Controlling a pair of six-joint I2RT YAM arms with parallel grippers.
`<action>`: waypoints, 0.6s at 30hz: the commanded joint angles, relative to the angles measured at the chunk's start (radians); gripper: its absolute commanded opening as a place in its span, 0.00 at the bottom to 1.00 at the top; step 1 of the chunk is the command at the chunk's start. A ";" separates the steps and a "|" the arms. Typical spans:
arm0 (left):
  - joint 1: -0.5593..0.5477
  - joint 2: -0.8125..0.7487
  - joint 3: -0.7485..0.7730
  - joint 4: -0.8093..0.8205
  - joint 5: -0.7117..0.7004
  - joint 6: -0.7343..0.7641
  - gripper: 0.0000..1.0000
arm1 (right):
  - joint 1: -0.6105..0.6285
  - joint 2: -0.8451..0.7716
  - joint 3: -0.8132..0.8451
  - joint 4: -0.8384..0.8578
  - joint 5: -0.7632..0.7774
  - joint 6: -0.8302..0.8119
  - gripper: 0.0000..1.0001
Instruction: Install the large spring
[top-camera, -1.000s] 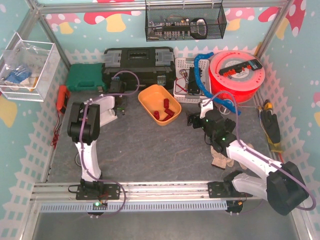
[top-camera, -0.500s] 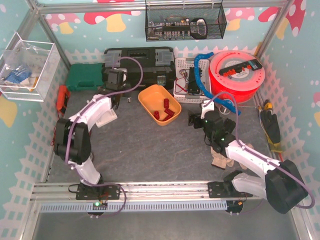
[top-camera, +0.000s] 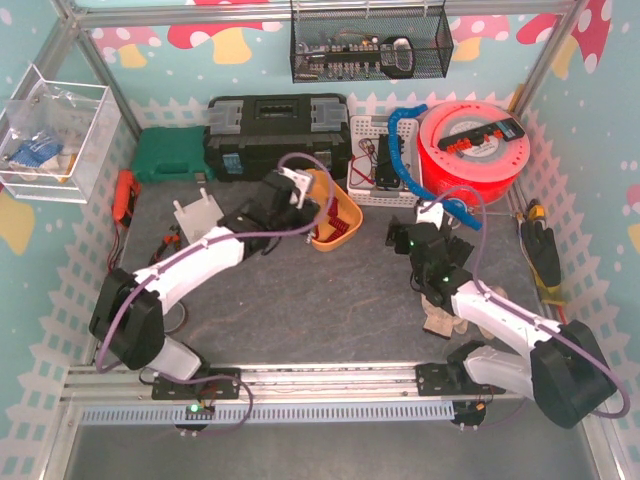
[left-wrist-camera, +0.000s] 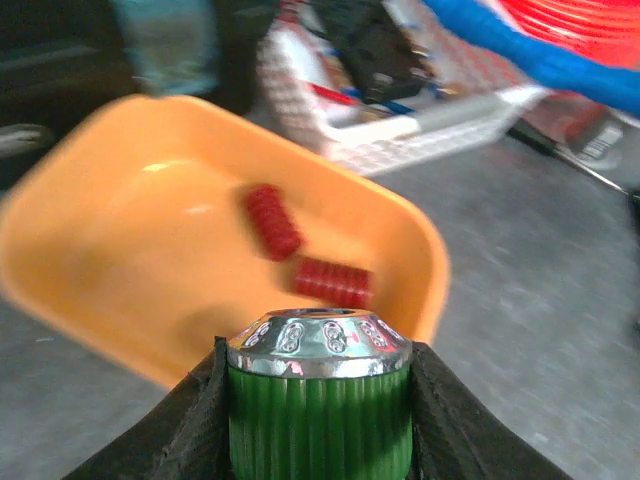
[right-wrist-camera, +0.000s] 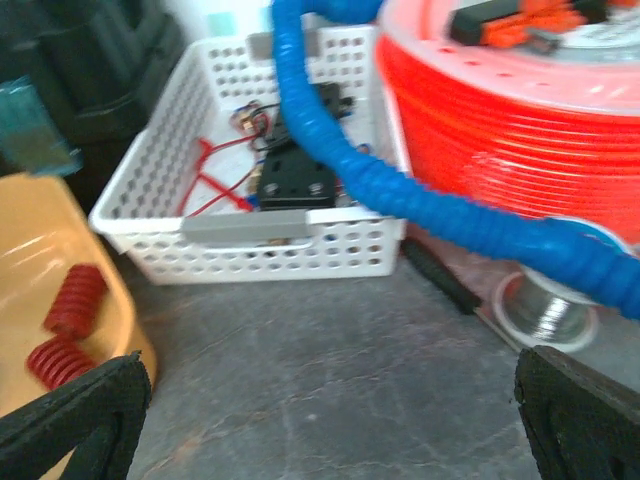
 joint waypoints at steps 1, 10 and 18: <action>-0.131 -0.023 -0.042 0.118 0.003 -0.045 0.12 | -0.039 -0.037 -0.023 -0.078 0.156 0.172 0.99; -0.358 0.080 -0.090 0.375 -0.018 0.020 0.12 | -0.341 -0.024 0.058 -0.230 -0.136 0.313 0.99; -0.409 0.263 0.012 0.422 0.018 0.002 0.11 | -0.388 -0.181 0.009 -0.229 -0.052 0.309 0.99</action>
